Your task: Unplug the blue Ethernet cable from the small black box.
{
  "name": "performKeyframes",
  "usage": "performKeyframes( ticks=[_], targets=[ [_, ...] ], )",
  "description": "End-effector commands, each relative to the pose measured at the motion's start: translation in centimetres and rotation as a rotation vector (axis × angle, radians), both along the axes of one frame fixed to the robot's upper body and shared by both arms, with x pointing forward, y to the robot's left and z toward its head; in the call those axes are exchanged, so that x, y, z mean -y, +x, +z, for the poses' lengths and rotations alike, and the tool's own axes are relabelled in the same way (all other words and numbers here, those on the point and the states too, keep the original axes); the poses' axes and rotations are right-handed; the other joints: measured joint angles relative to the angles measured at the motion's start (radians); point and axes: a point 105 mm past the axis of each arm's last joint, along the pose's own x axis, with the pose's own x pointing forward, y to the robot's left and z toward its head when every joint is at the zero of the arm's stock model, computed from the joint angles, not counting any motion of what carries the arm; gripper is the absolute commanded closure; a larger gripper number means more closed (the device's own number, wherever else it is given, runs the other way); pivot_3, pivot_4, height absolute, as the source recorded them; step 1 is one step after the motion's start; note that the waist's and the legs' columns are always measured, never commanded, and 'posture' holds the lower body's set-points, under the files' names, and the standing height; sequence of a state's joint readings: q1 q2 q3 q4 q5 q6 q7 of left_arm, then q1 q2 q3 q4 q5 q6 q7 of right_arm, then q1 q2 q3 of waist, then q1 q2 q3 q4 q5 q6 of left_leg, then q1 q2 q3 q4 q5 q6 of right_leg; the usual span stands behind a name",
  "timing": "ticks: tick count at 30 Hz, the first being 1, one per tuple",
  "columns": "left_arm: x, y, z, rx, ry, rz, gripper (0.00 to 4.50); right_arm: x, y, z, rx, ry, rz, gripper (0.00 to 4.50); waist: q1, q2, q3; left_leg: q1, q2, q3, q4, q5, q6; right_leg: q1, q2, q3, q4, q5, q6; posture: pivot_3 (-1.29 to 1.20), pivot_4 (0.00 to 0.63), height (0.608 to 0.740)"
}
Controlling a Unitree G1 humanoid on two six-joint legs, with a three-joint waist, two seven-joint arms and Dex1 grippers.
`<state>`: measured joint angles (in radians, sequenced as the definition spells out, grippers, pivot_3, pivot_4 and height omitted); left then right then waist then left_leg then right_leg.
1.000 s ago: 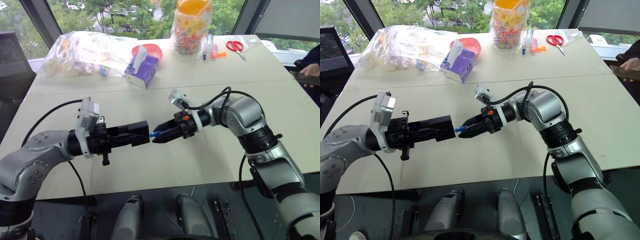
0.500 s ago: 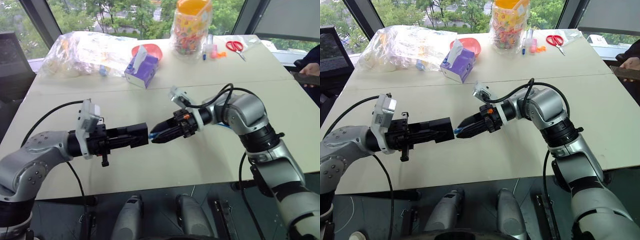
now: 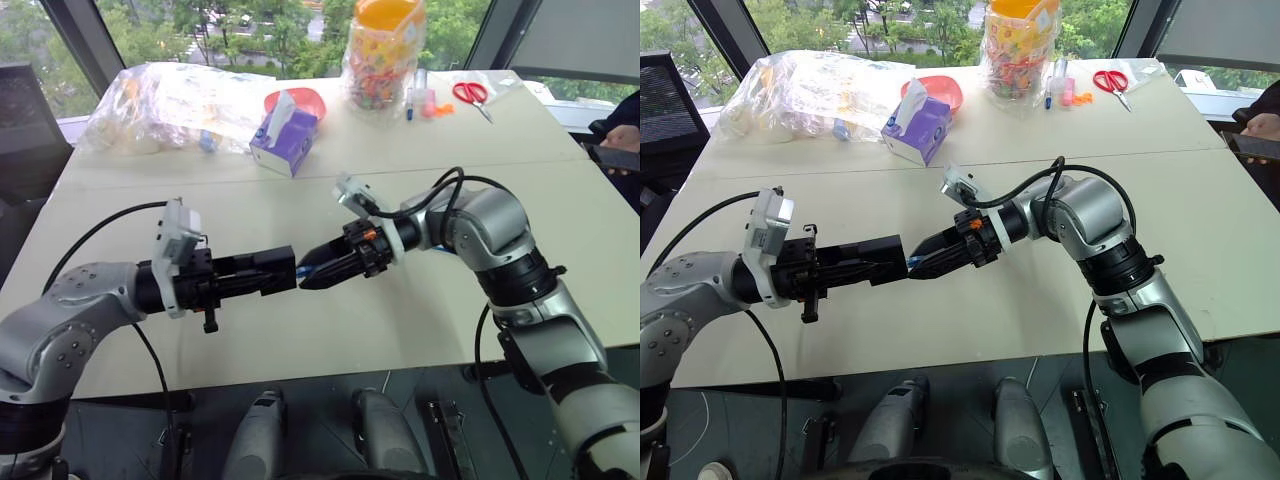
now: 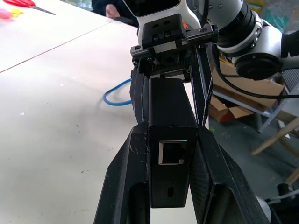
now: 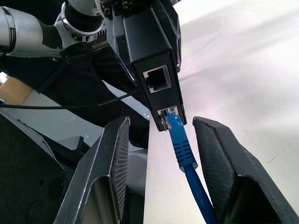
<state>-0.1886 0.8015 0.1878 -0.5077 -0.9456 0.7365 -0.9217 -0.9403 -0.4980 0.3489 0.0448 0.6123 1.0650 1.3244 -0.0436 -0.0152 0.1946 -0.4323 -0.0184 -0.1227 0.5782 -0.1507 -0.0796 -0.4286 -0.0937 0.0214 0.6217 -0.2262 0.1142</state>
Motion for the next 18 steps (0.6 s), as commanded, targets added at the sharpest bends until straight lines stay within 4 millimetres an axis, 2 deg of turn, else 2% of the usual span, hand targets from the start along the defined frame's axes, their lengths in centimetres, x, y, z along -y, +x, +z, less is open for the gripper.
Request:
performKeyframes(
  ticks=[1,3,13,17,18],
  targets=[
    [0.2,-0.1,0.5,0.036,-0.007,-0.009,4.0,-0.5,-0.5,1.3,0.035,0.037,0.033,3.58,0.0,0.0,0.0,0.0,0.0,0.0,0.0,0.0,0.0,0.0,0.0,0.0,0.0,0.0,0.0,0.0,0.15,0.728],
    [0.3,-0.1,0.5,0.036,-0.007,-0.01,4.0,-0.5,-0.5,1.3,0.036,0.038,0.034,4.48,0.0,0.0,0.0,0.0,0.0,0.0,0.0,0.0,0.0,0.0,0.0,0.0,0.0,0.0,0.0,0.0,0.15,0.728],
    [0.1,0.1,1.3,0.04,-0.047,0.001,4.0,-0.4,-0.7,0.8,0.043,0.021,0.041,4.48,0.0,0.0,0.0,0.0,0.0,0.0,0.0,0.0,0.0,0.0,0.0,0.0,0.001,0.0,0.0,0.0,0.15,0.728],
    [0.0,0.1,1.9,0.035,-0.077,0.004,4.0,-0.1,-0.8,-0.1,0.061,-0.007,0.042,4.48,0.0,0.0,0.0,0.0,0.0,0.0,0.0,0.0,0.0,0.0,0.0,0.0,0.001,0.0,0.0,0.0,0.15,0.728],
    [-0.1,0.1,2.0,0.034,-0.083,0.005,4.0,0.1,-0.6,-0.8,0.09,-0.035,0.041,4.48,0.0,0.0,0.0,0.0,0.0,0.0,0.0,0.0,0.0,0.0,0.0,0.0,0.001,0.0,0.0,0.0,0.15,0.728]
  ],
)
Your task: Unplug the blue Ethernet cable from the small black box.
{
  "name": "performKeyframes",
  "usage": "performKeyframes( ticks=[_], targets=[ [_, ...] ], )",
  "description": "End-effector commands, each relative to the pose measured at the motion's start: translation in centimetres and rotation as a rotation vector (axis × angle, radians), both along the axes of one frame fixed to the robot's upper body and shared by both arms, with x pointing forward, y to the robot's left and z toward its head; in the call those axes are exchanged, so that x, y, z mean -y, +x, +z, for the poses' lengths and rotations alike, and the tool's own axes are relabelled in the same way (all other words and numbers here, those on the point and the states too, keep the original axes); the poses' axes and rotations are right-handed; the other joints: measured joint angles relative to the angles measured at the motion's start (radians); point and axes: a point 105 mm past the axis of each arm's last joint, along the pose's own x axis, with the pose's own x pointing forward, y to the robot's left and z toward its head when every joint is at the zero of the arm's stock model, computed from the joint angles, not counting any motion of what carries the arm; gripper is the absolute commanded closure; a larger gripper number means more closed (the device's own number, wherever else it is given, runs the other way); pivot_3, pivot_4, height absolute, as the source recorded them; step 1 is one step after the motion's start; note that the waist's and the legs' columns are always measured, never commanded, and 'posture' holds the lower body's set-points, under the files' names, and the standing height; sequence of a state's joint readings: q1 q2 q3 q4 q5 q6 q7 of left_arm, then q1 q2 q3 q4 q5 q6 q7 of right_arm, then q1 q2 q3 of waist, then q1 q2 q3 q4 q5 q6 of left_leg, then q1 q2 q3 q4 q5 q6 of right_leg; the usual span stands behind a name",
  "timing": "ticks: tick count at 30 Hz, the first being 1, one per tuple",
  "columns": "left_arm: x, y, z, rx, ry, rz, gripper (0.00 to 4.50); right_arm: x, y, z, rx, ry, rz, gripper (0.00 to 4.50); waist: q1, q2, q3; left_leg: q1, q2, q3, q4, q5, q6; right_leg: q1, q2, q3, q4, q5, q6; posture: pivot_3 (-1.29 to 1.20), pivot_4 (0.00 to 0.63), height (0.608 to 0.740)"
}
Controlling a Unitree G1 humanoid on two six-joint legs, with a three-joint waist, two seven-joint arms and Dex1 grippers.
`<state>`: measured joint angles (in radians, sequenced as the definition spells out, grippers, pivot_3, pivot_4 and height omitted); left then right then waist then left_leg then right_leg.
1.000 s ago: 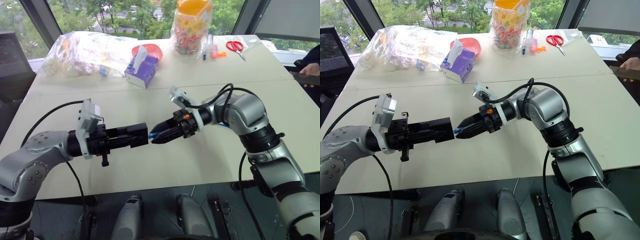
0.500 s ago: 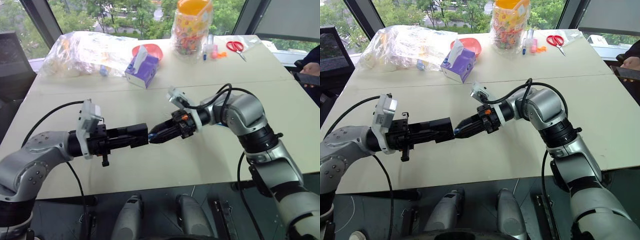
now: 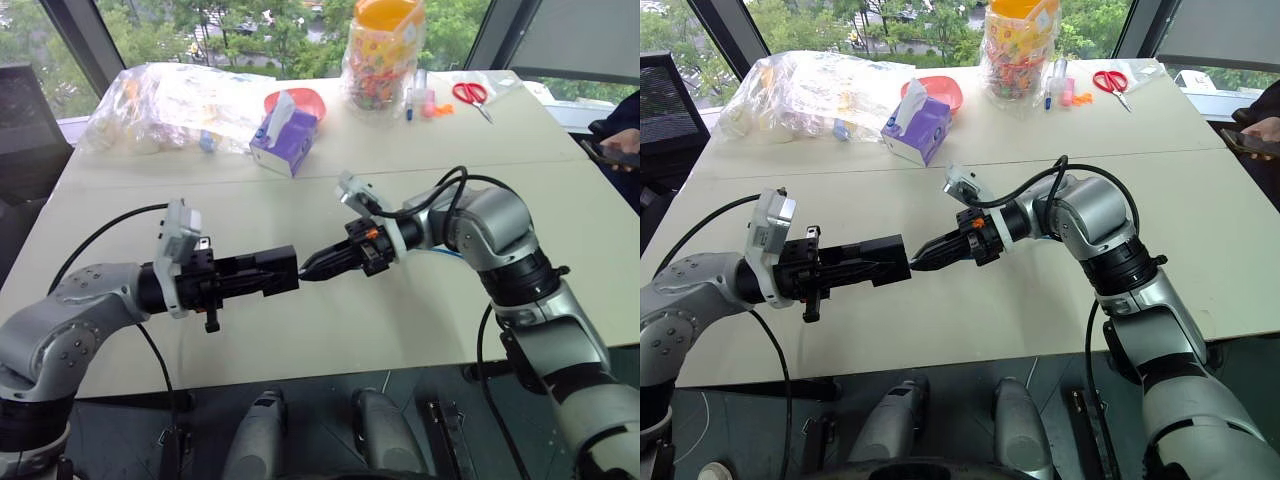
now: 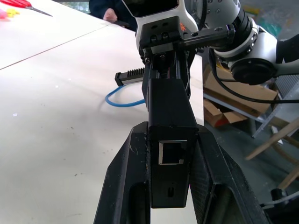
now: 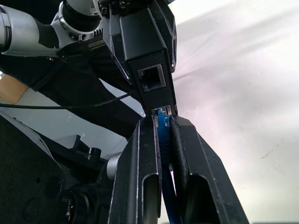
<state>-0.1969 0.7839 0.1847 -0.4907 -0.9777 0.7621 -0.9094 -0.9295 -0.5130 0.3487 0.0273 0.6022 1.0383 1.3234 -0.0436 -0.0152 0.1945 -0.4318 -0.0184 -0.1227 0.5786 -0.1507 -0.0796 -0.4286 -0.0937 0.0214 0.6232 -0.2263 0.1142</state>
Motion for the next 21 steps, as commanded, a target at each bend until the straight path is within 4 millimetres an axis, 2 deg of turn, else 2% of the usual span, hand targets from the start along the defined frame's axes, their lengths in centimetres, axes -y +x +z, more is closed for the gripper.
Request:
performKeyframes(
  ticks=[1,3,5,10,15,19,21],
  targets=[
    [-0.3,-0.1,2.3,0.073,-0.047,0.01,4.0,0.1,-0.5,-1.5,0.076,-0.058,0.041,4.48,0.0,0.0,0.0,0.0,0.0,0.0,0.0,0.0,0.0,0.0,0.0,0.0,0.0,0.0,0.0,0.0,0.15,0.728],
    [-0.3,-0.3,2.3,0.07,-0.039,0.006,4.0,0.9,-0.1,-2.6,0.112,-0.096,0.033,4.48,0.0,0.0,0.0,0.0,0.0,0.0,0.0,0.0,0.0,0.0,0.0,0.0,0.0,0.0,0.0,0.0,0.15,0.728],
    [-0.3,-0.6,2.3,0.063,-0.029,0.002,4.0,1.6,0.6,-2.8,0.116,-0.106,0.011,4.48,0.0,0.0,0.0,0.0,0.0,0.0,0.0,0.0,0.0,0.0,0.0,0.0,0.001,0.0,0.0,0.0,0.15,0.728],
    [-0.6,-1.1,2.0,0.047,-0.007,0.004,4.0,3.1,2.0,-2.0,0.127,-0.093,-0.027,4.48,0.003,-0.001,0.0,0.0,0.0,0.0,0.001,0.0,0.0,0.0,0.0,0.0,0.002,0.0,0.0,0.0,0.15,0.728],
    [-0.7,-1.1,1.9,0.048,0.011,0.006,4.0,3.6,3.2,-1.7,0.148,-0.091,-0.08,4.48,-0.002,-0.001,0.0,0.001,0.0,0.0,0.001,0.0,0.0,0.0,0.0,0.0,0.002,0.0,0.0,0.0,0.15,0.728],
    [-0.7,-0.8,1.6,0.052,0.018,0.016,4.0,3.3,5.6,-1.2,0.188,-0.055,-0.202,4.48,-0.001,-0.001,0.0,0.001,0.0,0.0,0.001,0.0,0.0,0.0,0.0,0.0,0.003,0.0,0.0,0.0,0.15,0.728],
    [-0.7,-0.3,1.1,0.062,0.037,0.033,4.0,3.3,7.7,-1.0,0.269,-0.039,-0.296,4.48,-0.001,-0.001,0.0,0.002,0.0,0.0,0.001,0.0,0.0,0.0,0.0,0.0,0.003,0.0,0.0,0.0,0.15,0.728]
  ],
)
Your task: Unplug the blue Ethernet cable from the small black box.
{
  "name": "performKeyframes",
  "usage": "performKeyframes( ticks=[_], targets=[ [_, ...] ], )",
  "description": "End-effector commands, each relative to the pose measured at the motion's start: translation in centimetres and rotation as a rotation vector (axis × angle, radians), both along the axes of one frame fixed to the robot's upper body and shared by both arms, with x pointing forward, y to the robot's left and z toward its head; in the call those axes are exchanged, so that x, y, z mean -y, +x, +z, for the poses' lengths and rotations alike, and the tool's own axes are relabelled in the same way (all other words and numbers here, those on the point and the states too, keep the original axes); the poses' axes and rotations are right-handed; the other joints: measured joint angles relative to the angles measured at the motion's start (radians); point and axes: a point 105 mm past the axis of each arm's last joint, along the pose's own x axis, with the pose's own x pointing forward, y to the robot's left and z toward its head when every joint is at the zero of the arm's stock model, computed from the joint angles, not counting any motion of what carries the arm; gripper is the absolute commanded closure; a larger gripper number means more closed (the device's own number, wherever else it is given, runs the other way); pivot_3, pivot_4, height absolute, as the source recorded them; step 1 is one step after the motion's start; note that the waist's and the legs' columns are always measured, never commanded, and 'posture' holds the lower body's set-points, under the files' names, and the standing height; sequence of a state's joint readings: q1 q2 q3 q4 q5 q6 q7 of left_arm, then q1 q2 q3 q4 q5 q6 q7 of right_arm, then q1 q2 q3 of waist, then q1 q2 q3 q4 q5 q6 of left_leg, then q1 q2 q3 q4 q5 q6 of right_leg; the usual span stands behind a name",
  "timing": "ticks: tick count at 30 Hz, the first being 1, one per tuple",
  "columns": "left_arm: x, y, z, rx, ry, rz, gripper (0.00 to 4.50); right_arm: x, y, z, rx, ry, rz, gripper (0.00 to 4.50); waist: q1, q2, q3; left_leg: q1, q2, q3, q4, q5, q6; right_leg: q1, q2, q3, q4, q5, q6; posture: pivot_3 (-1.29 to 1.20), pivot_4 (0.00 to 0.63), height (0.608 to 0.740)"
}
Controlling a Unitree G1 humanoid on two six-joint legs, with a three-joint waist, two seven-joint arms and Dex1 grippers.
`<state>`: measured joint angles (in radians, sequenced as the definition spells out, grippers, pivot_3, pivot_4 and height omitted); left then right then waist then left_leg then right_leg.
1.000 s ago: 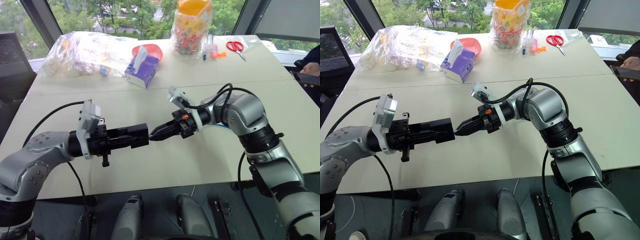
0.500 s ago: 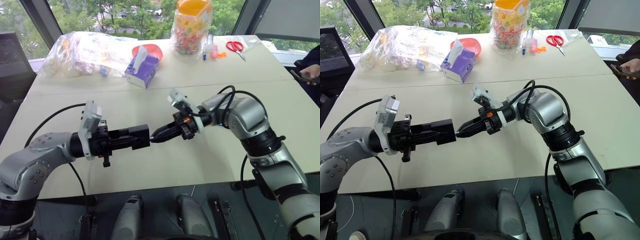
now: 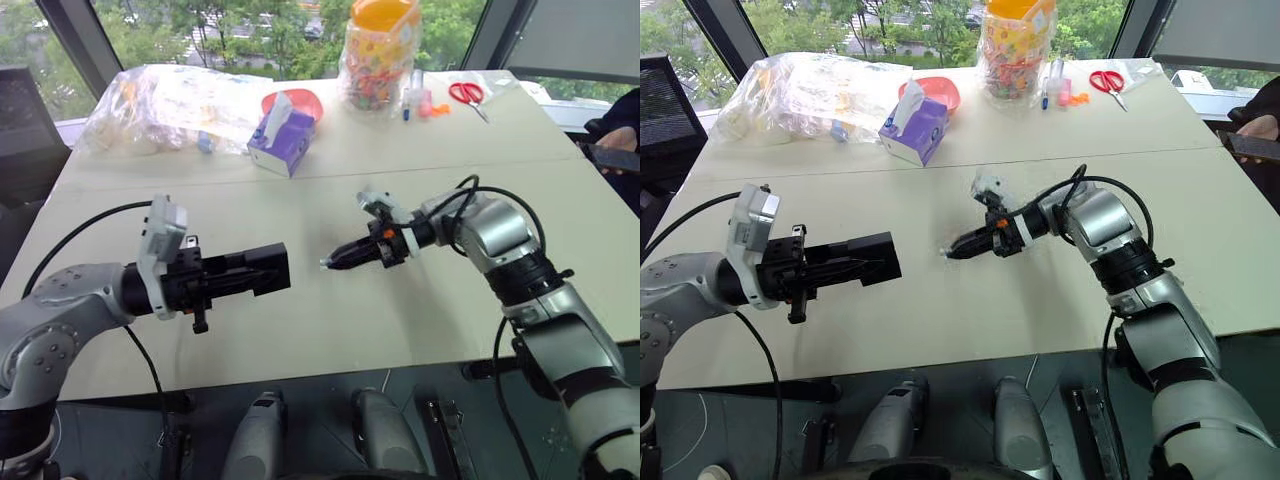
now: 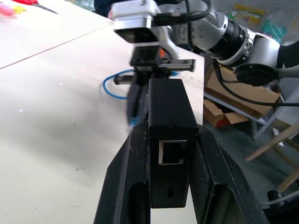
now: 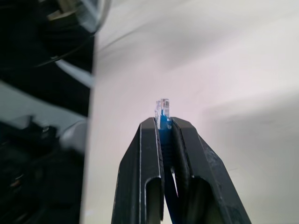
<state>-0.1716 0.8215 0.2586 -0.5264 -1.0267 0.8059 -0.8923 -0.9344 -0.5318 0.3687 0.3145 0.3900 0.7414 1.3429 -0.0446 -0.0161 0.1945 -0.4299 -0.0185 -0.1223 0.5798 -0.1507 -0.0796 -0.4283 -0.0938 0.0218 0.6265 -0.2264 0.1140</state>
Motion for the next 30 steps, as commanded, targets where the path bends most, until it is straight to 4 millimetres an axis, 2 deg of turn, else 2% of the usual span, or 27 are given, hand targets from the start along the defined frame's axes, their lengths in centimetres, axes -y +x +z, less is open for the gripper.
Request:
performKeyframes(
  ticks=[1,3,5,8,10,11,17,20,23,27,30],
  targets=[
    [0.1,0.7,0.1,0.074,0.027,0.024,4.0,0.1,3.8,2.0,0.174,0.048,-0.16,4.48,0.0,0.0,0.0,0.0,0.0,0.0,0.0,0.0,0.0,0.0,0.0,0.0,0.0,0.0,0.0,0.0,0.15,0.728],
    [0.1,1.7,-0.4,0.106,0.05,0.062,4.0,0.4,5.9,2.0,0.223,0.047,-0.269,4.48,0.002,0.0,0.0,0.001,0.0,0.0,0.0,0.0,0.0,0.001,0.0,0.0,0.0,0.0,0.0,0.0,0.15,0.728],
    [0.1,3.4,-1.3,0.17,0.08,0.137,4.0,1.7,8.8,1.5,0.323,-0.024,-0.441,4.48,0.003,0.0,0.0,0.001,0.0,0.0,0.0,0.0,0.0,0.001,0.0,0.0,0.0,0.0,0.0,0.0,0.15,0.728],
    [0.0,5.6,-2.3,0.227,0.097,0.232,4.0,3.4,10.9,0.7,0.423,-0.123,-0.563,4.48,0.006,0.0,0.0,0.002,-0.001,0.001,0.0,0.0,0.0,0.002,0.0,0.001,0.001,0.0,0.0,0.0,0.15,0.728],
    [0.0,6.9,-3.3,0.244,0.1,0.283,4.0,3.9,11.7,0.7,0.44,-0.134,-0.624,3.61,0.003,0.0,0.0,0.002,-0.001,0.001,0.0,0.0,0.0,0.002,0.0,0.001,0.0,0.0,0.0,0.0,0.15,0.728],
    [0.2,7.4,-3.6,0.242,0.081,0.3,4.0,4.1,11.9,0.6,0.439,-0.136,-0.645,3.32,0.001,0.0,0.0,0.002,-0.001,0.001,-0.001,0.0,0.0,0.002,0.0,0.001,0.0,0.0,0.0,0.0,0.15,0.728],
    [1.1,9.7,-4.8,0.222,-0.006,0.386,4.0,4.5,12.0,0.1,0.415,-0.106,-0.688,0.09,-0.002,0.0,0.0,0.003,0.0,0.001,-0.001,0.001,0.0,0.001,0.0,0.002,0.002,0.002,0.004,0.0,0.15,0.728],
    [1.5,10.9,-5.4,0.192,-0.03,0.435,4.0,5.3,12.1,2.0,0.369,-0.004,-0.76,0.03,0.0,0.0,0.0,0.004,0.0,0.001,-0.001,0.001,0.0,0.001,0.001,0.002,0.003,0.002,0.004,0.0,0.15,0.728],
    [1.7,11.9,-6.0,0.196,-0.013,0.484,4.0,5.8,11.3,3.5,0.338,0.076,-0.763,0.03,0.001,0.0,0.0,0.004,0.0,0.001,0.0,0.001,0.0,0.001,0.001,0.002,0.004,0.002,0.004,0.0,0.15,0.728],
    [1.8,13.7,-7.5,0.185,-0.019,0.577,4.0,5.3,8.3,2.4,0.294,0.075,-0.687,0.03,0.008,0.0,0.0,0.004,0.0,0.001,0.0,0.001,0.0,0.002,0.001,0.002,0.004,0.002,0.006,0.0,0.15,0.728],
    [2.3,14.2,-8.4,0.224,0.011,0.578,4.0,4.9,5.9,1.3,0.282,0.049,-0.634,0.03,0.008,0.0,0.0,0.003,-0.001,0.001,0.0,0.001,0.0,0.002,0.0,0.002,0.003,0.002,0.006,0.0,0.15,0.728]
  ],
)
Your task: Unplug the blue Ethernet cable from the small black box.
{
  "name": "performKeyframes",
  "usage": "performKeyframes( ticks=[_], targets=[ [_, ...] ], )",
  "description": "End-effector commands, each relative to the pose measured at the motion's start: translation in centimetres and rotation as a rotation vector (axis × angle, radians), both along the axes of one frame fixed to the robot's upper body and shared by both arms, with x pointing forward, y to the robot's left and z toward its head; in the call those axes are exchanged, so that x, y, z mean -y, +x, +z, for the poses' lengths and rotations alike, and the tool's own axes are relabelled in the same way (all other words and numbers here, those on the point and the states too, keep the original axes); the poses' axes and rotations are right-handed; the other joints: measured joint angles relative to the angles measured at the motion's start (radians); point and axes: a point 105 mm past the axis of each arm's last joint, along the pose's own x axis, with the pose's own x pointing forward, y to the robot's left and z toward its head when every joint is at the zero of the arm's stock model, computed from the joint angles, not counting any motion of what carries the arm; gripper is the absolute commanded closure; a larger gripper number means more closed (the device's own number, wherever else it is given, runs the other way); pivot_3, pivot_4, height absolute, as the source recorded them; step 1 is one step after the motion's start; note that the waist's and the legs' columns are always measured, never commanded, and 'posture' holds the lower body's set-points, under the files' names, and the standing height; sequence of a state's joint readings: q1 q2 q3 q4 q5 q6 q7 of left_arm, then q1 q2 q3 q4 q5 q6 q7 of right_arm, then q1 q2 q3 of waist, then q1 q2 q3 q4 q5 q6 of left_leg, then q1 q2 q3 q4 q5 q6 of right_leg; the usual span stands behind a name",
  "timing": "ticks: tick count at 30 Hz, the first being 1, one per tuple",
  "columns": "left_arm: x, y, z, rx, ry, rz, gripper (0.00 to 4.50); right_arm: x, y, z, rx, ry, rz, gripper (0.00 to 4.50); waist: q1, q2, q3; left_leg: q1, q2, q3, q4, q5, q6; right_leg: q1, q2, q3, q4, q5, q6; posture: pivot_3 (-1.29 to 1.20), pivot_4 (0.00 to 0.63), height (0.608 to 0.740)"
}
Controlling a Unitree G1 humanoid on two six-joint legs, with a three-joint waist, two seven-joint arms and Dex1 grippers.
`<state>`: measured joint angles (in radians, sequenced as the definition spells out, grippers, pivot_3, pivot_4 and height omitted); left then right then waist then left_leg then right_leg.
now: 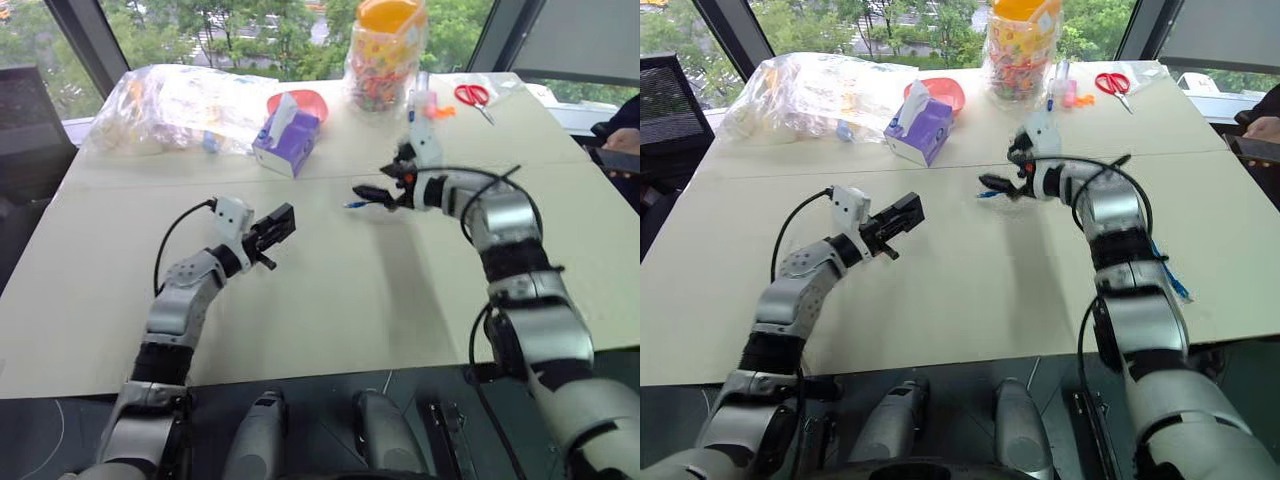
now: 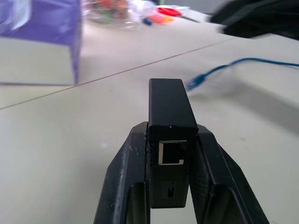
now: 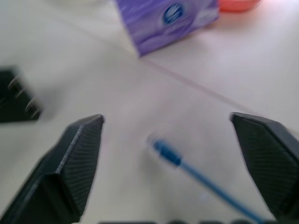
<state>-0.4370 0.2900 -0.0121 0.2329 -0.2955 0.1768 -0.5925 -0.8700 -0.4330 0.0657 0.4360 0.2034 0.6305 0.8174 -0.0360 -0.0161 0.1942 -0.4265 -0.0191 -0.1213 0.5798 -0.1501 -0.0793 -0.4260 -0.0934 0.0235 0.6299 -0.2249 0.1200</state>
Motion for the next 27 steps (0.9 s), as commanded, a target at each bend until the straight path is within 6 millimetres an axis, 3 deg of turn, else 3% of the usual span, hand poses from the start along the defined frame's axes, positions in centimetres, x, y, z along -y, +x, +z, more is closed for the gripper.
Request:
performKeyframes(
  ticks=[1,4,6,13,18,22,27],
  targets=[
    [0.3,0.7,0.2,0.093,0.058,0.016,4.0,-1.0,-2.3,1.2,0.029,-0.005,0.065,0.03,-0.003,0.0,0.0,0.0,0.0,0.0,0.0,0.0,0.0,0.0,0.0,0.0,0.0,0.0,0.0,0.0,0.15,0.728],
    [0.0,1.1,-0.7,0.108,0.083,0.043,4.0,-1.0,-3.5,0.9,0.013,-0.002,0.064,0.03,-0.007,0.0,0.0,0.001,0.0,0.0,0.001,0.0,0.0,0.0,0.0,0.0,0.001,0.0,-0.001,0.0,0.15,0.728],
    [-0.2,1.0,-1.5,0.103,0.094,0.049,2.94,-1.0,-4.4,0.4,0.006,-0.026,0.077,0.0,-0.006,0.001,0.0,0.001,0.0,0.0,0.001,0.0,0.0,0.0,0.0,0.0,0.001,0.0,-0.001,0.0,0.15,0.728],
    [-2.0,0.3,-2.6,0.089,0.122,0.082,0.16,-0.3,-5.6,-0.6,-0.027,-0.04,0.066,0.0,-0.007,0.001,0.0,0.001,0.0,0.0,0.001,0.0,0.0,0.0,0.0,0.0,0.0,0.0,-0.001,0.0,0.15,0.728],
    [-4.1,-0.9,-1.7,0.082,0.092,0.138,0.01,0.3,-5.4,-0.9,-0.018,-0.047,0.04,0.0,-0.01,0.001,0.0,0.001,0.0,0.0,0.0,0.0,0.0,0.0,0.0,0.0,0.001,0.0,-0.002,0.0,0.15,0.728],
    [-6.1,-3.2,0.0,0.098,0.112,0.175,0.01,0.9,-5.5,-1.2,0.011,-0.064,0.047,0.0,-0.007,0.001,0.0,0.001,0.0,0.0,0.0,0.0,0.0,0.0,0.0,0.0,0.0,-0.001,-0.004,0.0,0.15,0.728],
    [-7.1,-4.8,1.9,0.088,0.084,0.222,0.01,1.3,-5.7,-1.2,0.045,-0.06,0.067,0.0,0.003,0.0,0.0,0.001,0.0,0.0,0.001,0.0,0.0,0.001,-0.001,0.0,0.0,-0.002,-0.005,0.0,0.15,0.728]
  ],
)
